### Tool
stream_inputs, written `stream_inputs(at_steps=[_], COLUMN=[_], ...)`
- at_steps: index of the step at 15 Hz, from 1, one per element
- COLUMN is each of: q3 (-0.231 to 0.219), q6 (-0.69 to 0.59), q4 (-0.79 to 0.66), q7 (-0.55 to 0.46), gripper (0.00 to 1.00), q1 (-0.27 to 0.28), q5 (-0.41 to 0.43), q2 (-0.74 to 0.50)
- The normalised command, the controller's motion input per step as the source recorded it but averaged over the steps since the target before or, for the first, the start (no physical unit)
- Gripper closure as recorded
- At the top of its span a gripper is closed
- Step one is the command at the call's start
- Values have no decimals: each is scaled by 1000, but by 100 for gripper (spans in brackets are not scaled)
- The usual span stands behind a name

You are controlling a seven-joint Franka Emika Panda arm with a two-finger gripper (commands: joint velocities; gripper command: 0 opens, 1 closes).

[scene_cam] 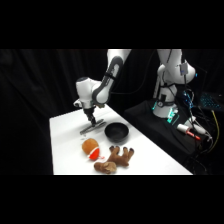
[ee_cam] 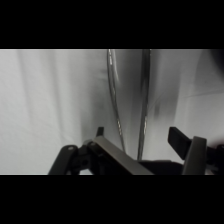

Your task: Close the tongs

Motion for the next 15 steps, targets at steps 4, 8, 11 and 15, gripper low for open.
stream_inputs(at_steps=[4, 8, 11, 15], q3=[141, 109, 98, 91], q6=[107, 120, 128, 112], q4=[30, 32, 28, 50], q7=[-242, -241, -239, -219], gripper=[0, 0, 0, 0], q1=[-132, -116, -114, -102], q5=[135, 118, 118, 109], q2=[88, 67, 56, 57])
